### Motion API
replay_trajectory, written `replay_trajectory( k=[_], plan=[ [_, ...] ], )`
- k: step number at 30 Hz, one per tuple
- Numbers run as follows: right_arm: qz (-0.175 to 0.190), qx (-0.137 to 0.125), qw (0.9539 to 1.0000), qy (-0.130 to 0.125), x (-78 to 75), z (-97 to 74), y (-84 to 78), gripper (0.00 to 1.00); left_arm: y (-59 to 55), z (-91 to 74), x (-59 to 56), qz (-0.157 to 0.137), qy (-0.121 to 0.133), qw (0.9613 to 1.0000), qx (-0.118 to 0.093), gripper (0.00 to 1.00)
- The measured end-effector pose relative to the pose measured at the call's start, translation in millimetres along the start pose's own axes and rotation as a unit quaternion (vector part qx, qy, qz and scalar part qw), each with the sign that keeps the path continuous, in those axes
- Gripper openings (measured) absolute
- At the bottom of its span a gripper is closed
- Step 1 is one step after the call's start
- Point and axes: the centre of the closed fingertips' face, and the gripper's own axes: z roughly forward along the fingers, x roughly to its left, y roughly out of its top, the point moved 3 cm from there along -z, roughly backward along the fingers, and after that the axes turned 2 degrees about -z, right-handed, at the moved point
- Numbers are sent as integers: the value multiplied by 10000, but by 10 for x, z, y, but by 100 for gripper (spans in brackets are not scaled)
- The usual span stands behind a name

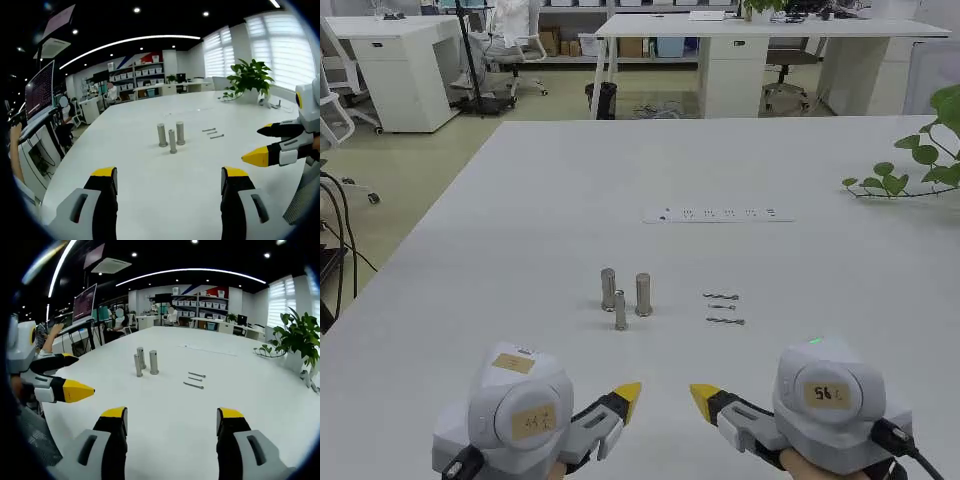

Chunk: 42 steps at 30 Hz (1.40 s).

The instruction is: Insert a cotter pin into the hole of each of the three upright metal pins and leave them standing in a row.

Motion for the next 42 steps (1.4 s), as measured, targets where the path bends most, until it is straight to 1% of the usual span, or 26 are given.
replay_trajectory(
  k=[14,23,42],
  plan=[
    [-24,29,10000,4,1,2,-9,70,3,1,-1,-8,-14,10000,4,81],
    [-19,-4,10000,-23,-10,-9,7,70,6,-6,-12,14,-30,10000,4,81],
    [-54,3,10000,28,9,-1,8,70,-9,-4,-2,29,-5,10000,33,80]
  ],
)
